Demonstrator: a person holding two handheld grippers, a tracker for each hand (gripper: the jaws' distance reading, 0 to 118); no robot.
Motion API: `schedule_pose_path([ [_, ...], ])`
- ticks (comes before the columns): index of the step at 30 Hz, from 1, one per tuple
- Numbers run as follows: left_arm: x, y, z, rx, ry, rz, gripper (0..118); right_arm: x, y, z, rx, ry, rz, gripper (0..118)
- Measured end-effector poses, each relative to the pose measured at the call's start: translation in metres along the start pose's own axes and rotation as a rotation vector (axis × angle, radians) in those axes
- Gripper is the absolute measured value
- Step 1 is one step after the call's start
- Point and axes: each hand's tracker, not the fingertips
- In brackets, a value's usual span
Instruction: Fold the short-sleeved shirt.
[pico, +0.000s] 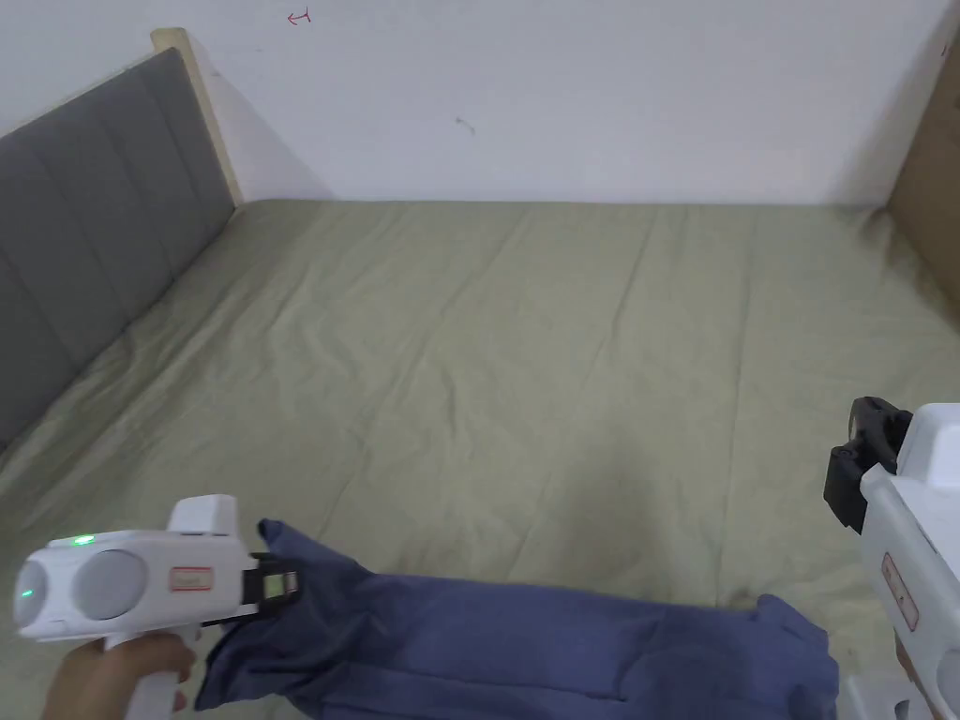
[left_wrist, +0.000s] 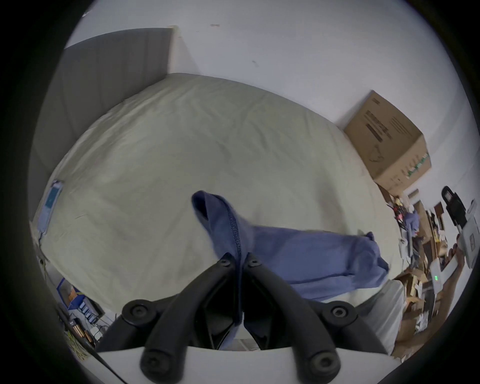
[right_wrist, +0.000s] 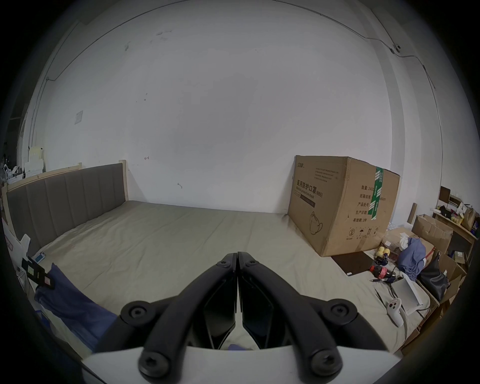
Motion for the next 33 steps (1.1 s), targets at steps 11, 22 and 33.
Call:
schedule_pose_path([
  [11, 0.139, -0.009, -0.102, -0.151, -0.178, -0.119, 1, 0.025, -0.008, 0.012, -0.027, -0.033, -0.003, 0],
  [22, 0.174, -0.049, -0.181, -0.278, -0.097, -0.071, 4, 0.045, -0.009, 0.020, -0.039, -0.079, 0.005, 0],
  [33, 0.169, -0.017, -0.078, 0.091, -0.168, -0.115, 110, 0.048, 0.003, 0.031, -0.021, -0.089, -0.008, 0],
])
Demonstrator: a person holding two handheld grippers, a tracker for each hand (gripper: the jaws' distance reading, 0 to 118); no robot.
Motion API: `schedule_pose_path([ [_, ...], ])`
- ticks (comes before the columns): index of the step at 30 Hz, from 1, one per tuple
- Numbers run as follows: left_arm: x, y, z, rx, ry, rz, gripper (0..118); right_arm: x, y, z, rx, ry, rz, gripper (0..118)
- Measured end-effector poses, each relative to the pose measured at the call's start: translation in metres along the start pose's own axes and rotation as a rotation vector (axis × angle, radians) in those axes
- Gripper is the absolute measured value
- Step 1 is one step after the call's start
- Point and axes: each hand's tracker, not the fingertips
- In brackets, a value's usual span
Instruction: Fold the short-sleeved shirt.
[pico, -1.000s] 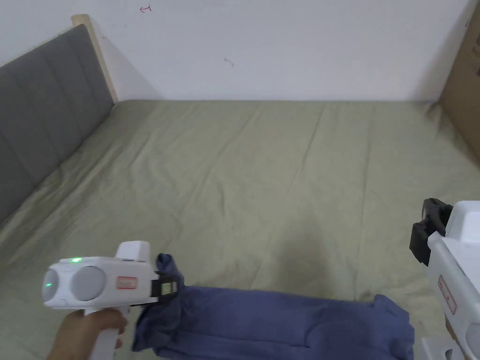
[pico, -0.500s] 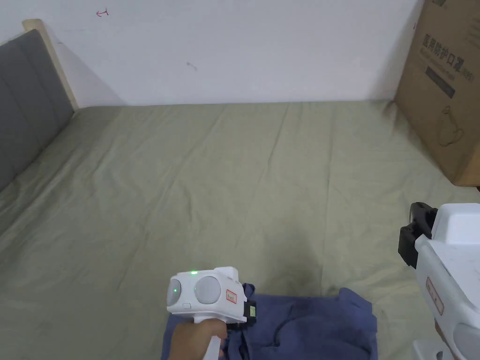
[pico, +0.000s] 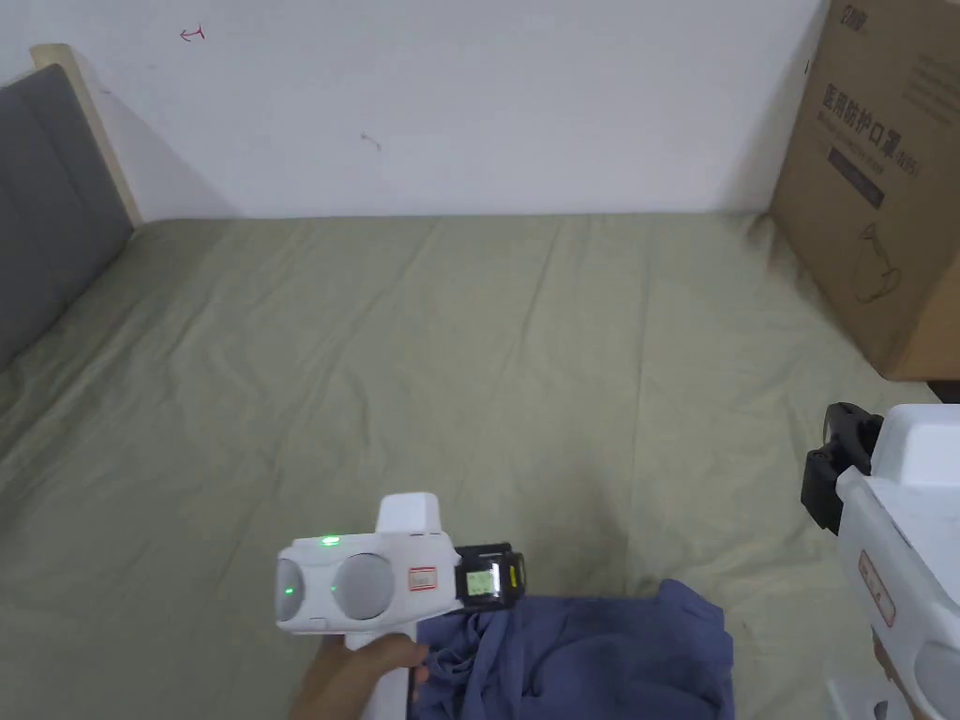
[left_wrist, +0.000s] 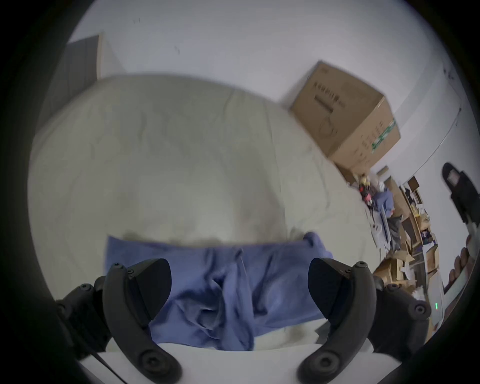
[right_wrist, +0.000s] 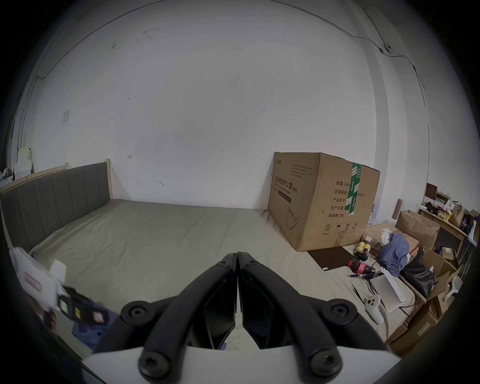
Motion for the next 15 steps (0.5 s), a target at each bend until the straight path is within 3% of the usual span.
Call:
schedule_pose_path([
  [8, -0.038, -0.010, 0.037, 0.207, 0.233, -0.145, 107, 0.003, 0.000, -0.002, 0.006, 0.000, -0.004, 0],
  [14, -0.062, -0.038, 0.024, 0.236, 0.276, -0.148, 44, -0.001, 0.001, -0.001, 0.002, 0.003, -0.003, 0],
  [15, -0.065, -0.043, 0.021, 0.236, 0.274, -0.141, 24, -0.001, 0.000, -0.001, 0.000, 0.004, -0.002, 0],
])
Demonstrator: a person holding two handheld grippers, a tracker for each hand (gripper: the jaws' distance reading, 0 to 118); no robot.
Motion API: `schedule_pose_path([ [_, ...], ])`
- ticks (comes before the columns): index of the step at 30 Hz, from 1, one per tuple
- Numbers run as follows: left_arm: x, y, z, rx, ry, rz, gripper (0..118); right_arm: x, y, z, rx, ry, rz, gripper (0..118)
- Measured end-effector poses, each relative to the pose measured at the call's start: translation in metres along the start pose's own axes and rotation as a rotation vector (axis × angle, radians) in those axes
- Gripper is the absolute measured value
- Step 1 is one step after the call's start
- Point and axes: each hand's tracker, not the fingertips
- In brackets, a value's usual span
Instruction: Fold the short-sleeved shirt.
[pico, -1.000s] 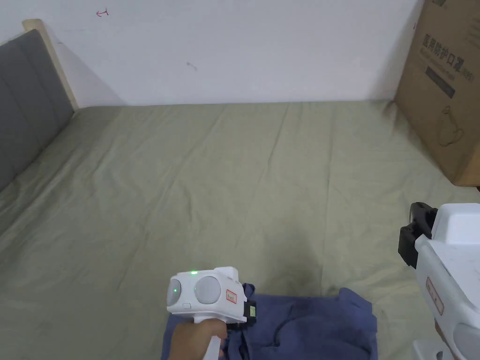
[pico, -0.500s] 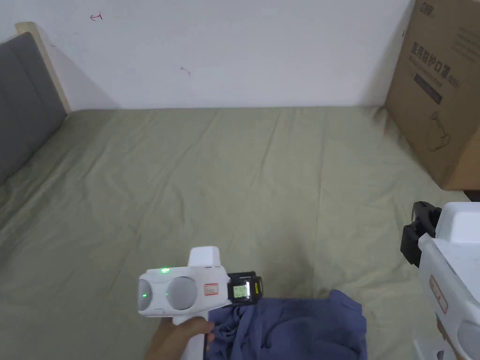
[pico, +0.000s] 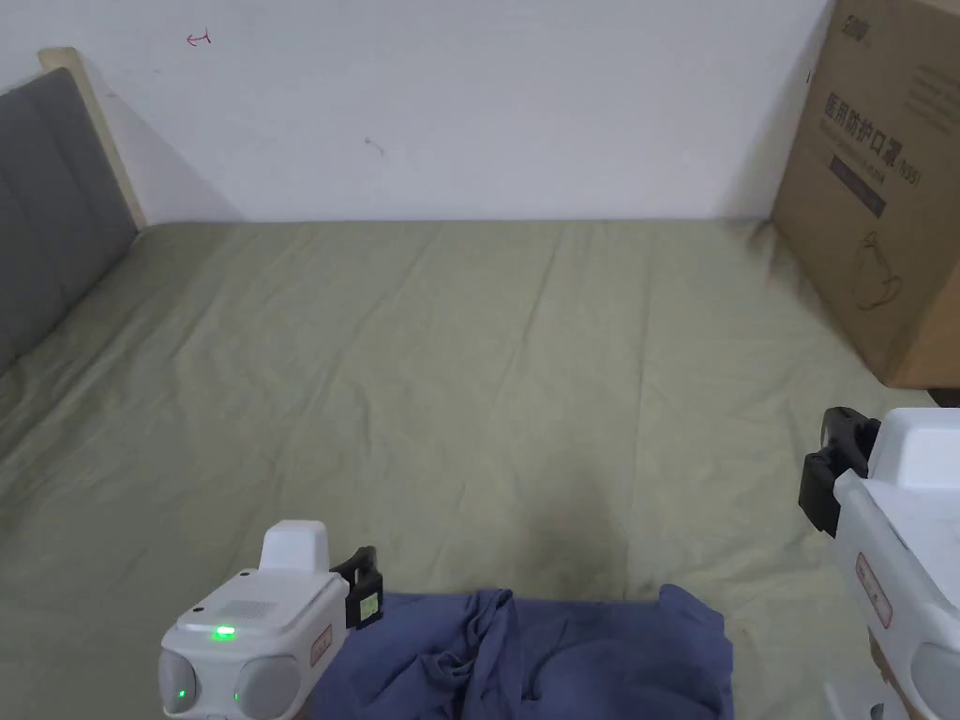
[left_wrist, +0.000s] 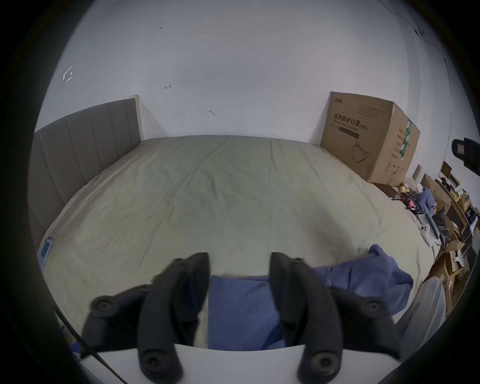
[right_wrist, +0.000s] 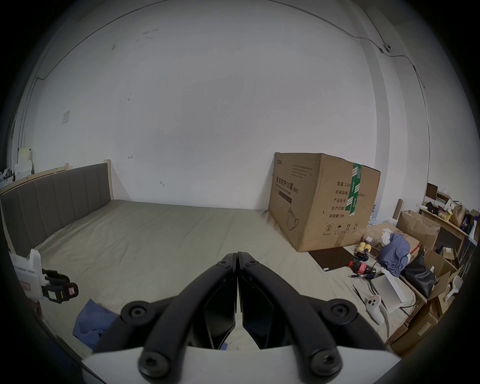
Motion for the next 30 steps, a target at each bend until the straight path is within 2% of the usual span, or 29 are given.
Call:
schedule_pose_path([
  [1, -0.001, -0.005, -0.002, -0.019, -0.011, 0.008, 8, -0.001, 0.000, 0.000, -0.003, 0.000, 0.001, 0],
  [2, -0.001, -0.009, -0.005, -0.045, -0.027, 0.024, 8, -0.001, 0.000, 0.000, -0.005, 0.002, 0.003, 0],
  [4, 0.001, -0.021, -0.011, -0.062, -0.039, 0.030, 0, -0.002, -0.001, -0.001, -0.010, 0.001, 0.006, 0],
  [6, 0.006, -0.031, -0.019, -0.111, -0.098, 0.034, 0, -0.003, -0.001, -0.001, -0.016, 0.002, 0.004, 0],
  [14, 0.052, -0.063, -0.049, -0.236, -0.182, -0.048, 0, 0.004, -0.007, -0.010, -0.031, -0.001, 0.006, 0],
  [20, 0.106, -0.073, -0.057, -0.297, -0.276, -0.154, 0, 0.014, -0.013, -0.013, -0.046, -0.022, 0.002, 0],
  [26, 0.141, -0.075, -0.070, -0.348, -0.314, -0.137, 0, 0.018, -0.015, -0.012, -0.057, -0.036, 0.000, 0],
  [30, 0.131, -0.073, -0.068, -0.336, -0.309, -0.094, 0, 0.018, -0.013, -0.009, -0.058, -0.039, 0.003, 0],
])
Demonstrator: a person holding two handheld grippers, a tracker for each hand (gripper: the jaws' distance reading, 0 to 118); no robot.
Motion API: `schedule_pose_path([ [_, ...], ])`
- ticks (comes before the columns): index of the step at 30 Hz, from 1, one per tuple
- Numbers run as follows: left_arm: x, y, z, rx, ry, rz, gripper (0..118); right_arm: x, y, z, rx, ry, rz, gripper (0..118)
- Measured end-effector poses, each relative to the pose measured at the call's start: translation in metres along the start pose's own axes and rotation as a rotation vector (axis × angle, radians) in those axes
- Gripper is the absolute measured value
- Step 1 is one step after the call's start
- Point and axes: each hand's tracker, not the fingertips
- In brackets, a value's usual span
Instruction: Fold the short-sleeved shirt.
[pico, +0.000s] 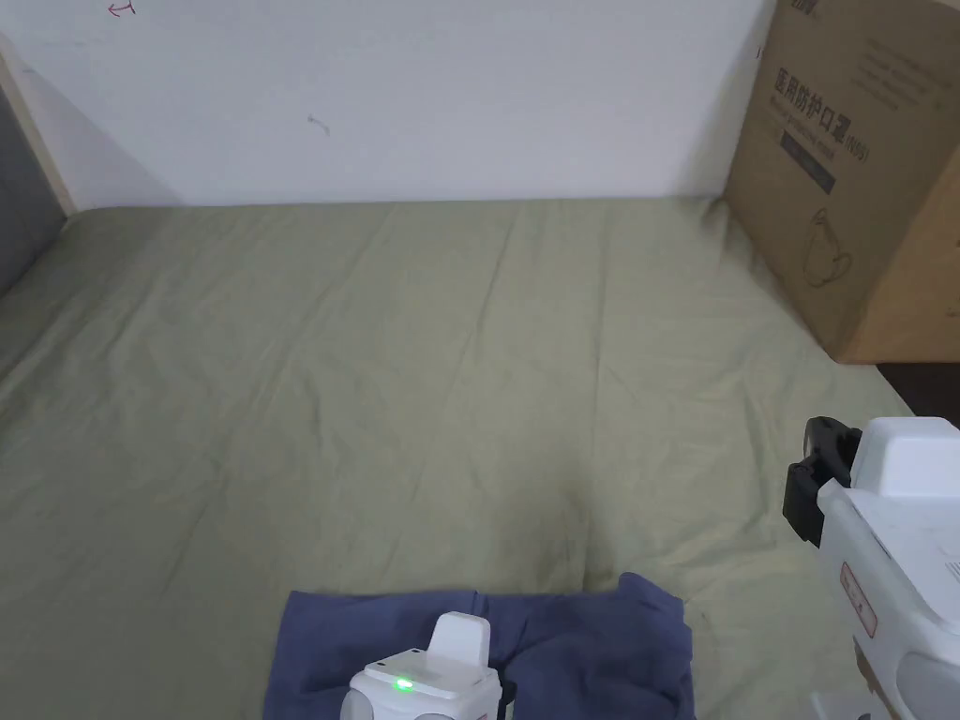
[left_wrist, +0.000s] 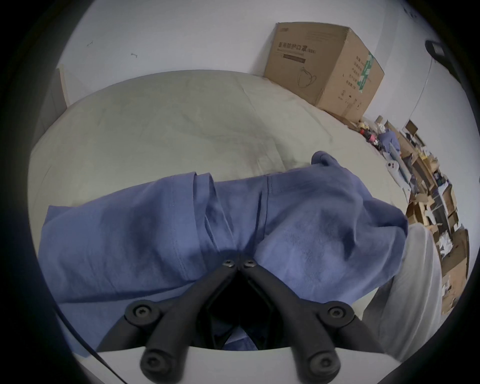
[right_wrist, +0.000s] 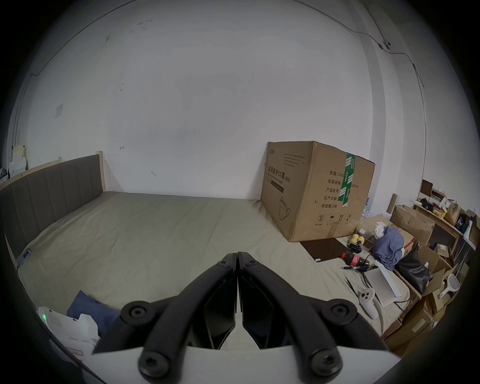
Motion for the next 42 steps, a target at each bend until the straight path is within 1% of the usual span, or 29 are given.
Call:
schedule_pose_path([
  [5, -0.018, 0.017, 0.043, 0.091, -0.066, 0.062, 0, -0.002, 0.005, 0.000, 0.005, 0.003, 0.001, 0],
  [10, -0.072, 0.042, 0.099, 0.144, -0.170, 0.188, 0, -0.011, 0.012, 0.000, 0.019, 0.019, 0.007, 0],
  [12, -0.099, 0.046, 0.113, 0.136, -0.213, 0.243, 0, -0.014, 0.011, -0.004, 0.021, 0.030, 0.005, 0],
  [14, -0.127, 0.046, 0.123, 0.138, -0.217, 0.289, 0, -0.019, 0.012, -0.006, 0.023, 0.038, 0.006, 0],
  [18, -0.181, 0.034, 0.132, 0.136, -0.179, 0.417, 0, -0.027, 0.012, -0.010, 0.021, 0.057, 0.008, 0],
  [20, -0.206, 0.025, 0.129, 0.102, -0.199, 0.460, 0, -0.030, 0.011, -0.012, 0.019, 0.064, 0.012, 0],
  [22, -0.224, 0.016, 0.121, 0.051, -0.220, 0.526, 18, -0.033, 0.010, -0.015, 0.015, 0.067, 0.017, 0],
  [23, -0.231, 0.011, 0.117, 0.031, -0.198, 0.546, 37, -0.034, 0.009, -0.016, 0.011, 0.071, 0.017, 0],
  [24, -0.236, 0.007, 0.112, 0.024, -0.203, 0.549, 69, -0.035, 0.008, -0.017, 0.007, 0.074, 0.016, 0],
  [25, -0.240, 0.002, 0.105, 0.020, -0.205, 0.556, 88, -0.036, 0.007, -0.018, 0.004, 0.076, 0.017, 0],
  [26, -0.244, 0.000, 0.100, 0.004, -0.210, 0.562, 102, -0.037, 0.007, -0.018, 0.001, 0.076, 0.019, 0],
  [27, -0.245, -0.002, 0.095, -0.026, -0.207, 0.568, 107, -0.038, 0.006, -0.020, -0.004, 0.077, 0.024, 0],
  [33, -0.239, -0.006, 0.070, -0.064, -0.222, 0.536, 104, -0.034, 0.000, -0.023, -0.025, 0.066, 0.033, 0],
  [38, -0.236, 0.000, 0.057, -0.085, -0.197, 0.497, 80, -0.028, -0.003, -0.024, -0.039, 0.046, 0.036, 0],
  [39, -0.235, 0.001, 0.057, -0.080, -0.185, 0.484, 68, -0.027, -0.003, -0.024, -0.040, 0.043, 0.035, 0],
  [40, -0.234, 0.002, 0.057, -0.079, -0.180, 0.476, 44, -0.026, -0.004, -0.024, -0.041, 0.041, 0.032, 0],
  [41, -0.234, 0.001, 0.056, -0.079, -0.180, 0.473, 30, -0.026, -0.005, -0.024, -0.042, 0.039, 0.029, 0],
  [42, -0.231, 0.000, 0.054, -0.079, -0.187, 0.475, 25, -0.025, -0.005, -0.024, -0.043, 0.039, 0.027, 0],
])
